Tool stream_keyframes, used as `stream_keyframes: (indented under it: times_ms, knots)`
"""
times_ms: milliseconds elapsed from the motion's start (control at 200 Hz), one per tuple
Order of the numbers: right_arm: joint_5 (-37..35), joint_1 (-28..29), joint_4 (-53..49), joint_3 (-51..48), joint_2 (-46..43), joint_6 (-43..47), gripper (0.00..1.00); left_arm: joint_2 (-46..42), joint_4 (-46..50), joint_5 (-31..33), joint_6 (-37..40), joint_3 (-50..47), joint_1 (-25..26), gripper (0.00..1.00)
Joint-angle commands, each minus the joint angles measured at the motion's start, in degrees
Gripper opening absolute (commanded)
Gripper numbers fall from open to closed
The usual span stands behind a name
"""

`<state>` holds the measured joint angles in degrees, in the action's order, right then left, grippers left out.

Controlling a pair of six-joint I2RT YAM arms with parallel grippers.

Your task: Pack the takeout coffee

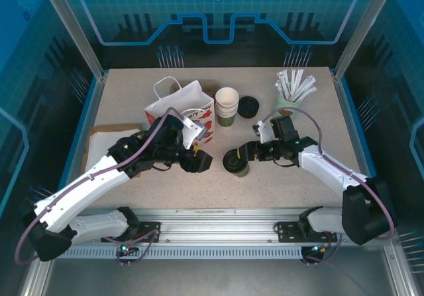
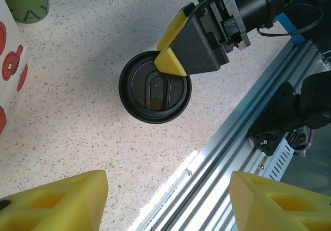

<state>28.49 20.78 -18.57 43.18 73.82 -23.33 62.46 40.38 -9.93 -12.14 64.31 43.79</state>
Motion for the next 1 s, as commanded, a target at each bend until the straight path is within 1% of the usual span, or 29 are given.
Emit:
stream_keyframes:
  times_ms: [0,215,315,470,560,685,845,995]
  knots:
    - [-3.62,-1.39,-5.87,-1.48,-0.09,1.89,0.66,-0.38,0.42,0.88,-1.00,-0.24,0.46,0.65]
    - [1.55,-5.86,-4.95,-2.95,-1.98,1.67,0.66,1.87,-1.61,0.19,-1.63,-1.12,0.77,0.65]
    - [3.20,-7.35,-4.83,-3.41,-2.70,1.75,0.66,3.61,-1.84,0.91,-1.69,-0.56,1.51,0.65]
    - [6.03,-8.59,-4.23,-4.02,-4.30,1.04,0.66,7.08,-1.47,4.49,-0.91,1.23,3.67,0.66]
    - [7.85,-9.71,-3.86,-4.14,-5.73,0.25,0.68,9.49,-1.64,6.50,0.02,2.66,5.18,0.67]
    - [8.42,-11.59,-4.02,-3.87,-7.41,-0.39,0.71,14.94,-1.81,8.99,2.36,5.77,7.89,0.70]
    - [8.25,-11.66,-3.58,-4.20,-6.32,-0.61,0.71,21.67,-2.01,10.36,4.23,9.99,8.68,0.73]
    - [9.34,-10.11,-3.23,-4.67,-3.55,0.48,0.72,23.07,-3.43,10.38,4.58,10.18,8.47,0.75]
